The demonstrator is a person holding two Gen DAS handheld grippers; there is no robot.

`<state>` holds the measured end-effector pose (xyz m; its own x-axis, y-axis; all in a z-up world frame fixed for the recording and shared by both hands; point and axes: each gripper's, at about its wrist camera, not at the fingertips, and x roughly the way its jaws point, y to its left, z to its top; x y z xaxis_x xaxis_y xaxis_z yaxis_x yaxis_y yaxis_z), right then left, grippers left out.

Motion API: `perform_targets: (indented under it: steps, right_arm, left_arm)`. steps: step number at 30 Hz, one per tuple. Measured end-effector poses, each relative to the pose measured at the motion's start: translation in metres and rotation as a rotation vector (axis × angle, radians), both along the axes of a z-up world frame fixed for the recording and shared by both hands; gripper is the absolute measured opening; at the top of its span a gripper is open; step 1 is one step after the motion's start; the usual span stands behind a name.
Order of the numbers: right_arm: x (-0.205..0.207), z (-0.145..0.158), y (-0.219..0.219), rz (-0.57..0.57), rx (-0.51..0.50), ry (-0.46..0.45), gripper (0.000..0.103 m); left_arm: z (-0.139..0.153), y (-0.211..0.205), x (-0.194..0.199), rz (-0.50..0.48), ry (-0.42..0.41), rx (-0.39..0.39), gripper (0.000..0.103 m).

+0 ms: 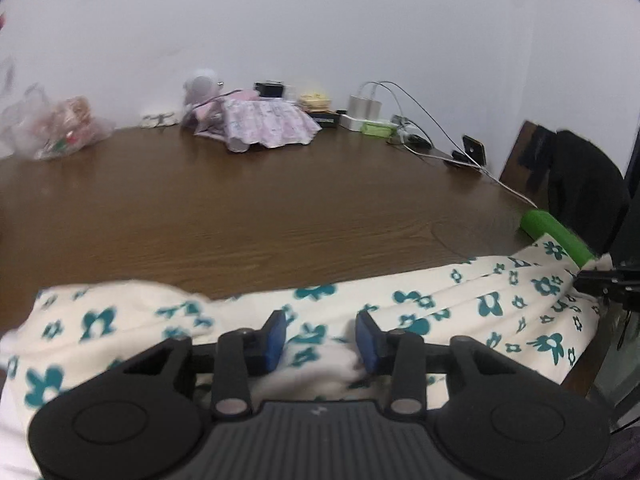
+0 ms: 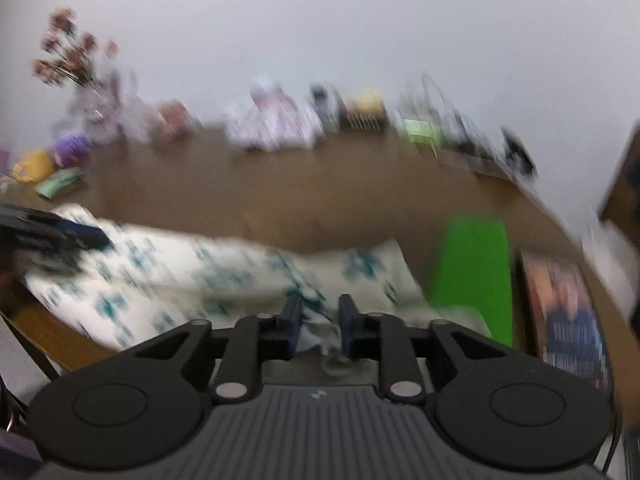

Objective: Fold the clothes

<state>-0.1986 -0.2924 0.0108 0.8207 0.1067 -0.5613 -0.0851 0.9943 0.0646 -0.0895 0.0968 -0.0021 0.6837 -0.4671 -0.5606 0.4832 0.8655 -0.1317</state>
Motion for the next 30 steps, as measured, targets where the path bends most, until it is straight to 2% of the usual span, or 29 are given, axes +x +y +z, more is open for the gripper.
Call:
perform_targets:
  steps: [4, 8, 10, 13, 17, 19, 20, 21, 24, 26, 29, 30]
  right_arm:
    - [-0.007, 0.006, -0.001, -0.005, -0.008, -0.004, 0.017]
    - [-0.025, 0.035, -0.009, 0.059, 0.047, -0.04, 0.017]
    - [-0.024, 0.034, -0.013, 0.082, 0.092, 0.012, 0.016]
    - [-0.001, 0.011, -0.009, 0.023, 0.081, 0.092, 0.014]
    - [0.041, 0.001, 0.002, 0.017, 0.093, 0.068, 0.014]
    - [0.077, -0.002, 0.011, 0.032, 0.097, 0.072, 0.014]
    - [0.097, -0.003, 0.015, 0.036, 0.094, 0.073, 0.015]
    - [0.122, -0.003, 0.018, 0.023, 0.099, 0.084, 0.016]
    - [0.17, -0.001, 0.025, -0.033, 0.052, 0.096, 0.024]
    - [0.187, 0.004, 0.027, -0.085, 0.028, 0.087, 0.024]
    - [0.175, 0.01, 0.03, 0.001, 0.067, 0.065, 0.024]
    - [0.17, 0.009, 0.032, 0.029, 0.073, 0.071, 0.024]
  left_arm:
    - [-0.004, 0.009, -0.005, 0.024, -0.011, -0.019, 0.037]
    - [-0.003, 0.007, -0.008, 0.033, -0.021, -0.005, 0.037]
    - [-0.004, 0.007, -0.008, 0.046, -0.025, 0.003, 0.037]
    - [-0.005, 0.008, -0.008, 0.068, -0.033, 0.016, 0.037]
    - [-0.001, 0.025, -0.005, 0.163, -0.014, 0.045, 0.037]
    - [0.004, 0.032, 0.002, 0.243, 0.03, 0.029, 0.037]
    - [0.01, 0.032, 0.007, 0.282, 0.077, 0.01, 0.037]
    - [0.016, 0.031, 0.011, 0.319, 0.129, -0.01, 0.032]
    - [0.051, 0.014, 0.01, 0.242, 0.121, -0.023, 0.035]
    - [0.075, 0.0, 0.018, 0.169, 0.097, 0.01, 0.04]
    - [0.094, -0.028, 0.057, 0.048, 0.087, 0.117, 0.041]
    - [0.094, -0.041, 0.075, -0.015, 0.107, 0.153, 0.041]
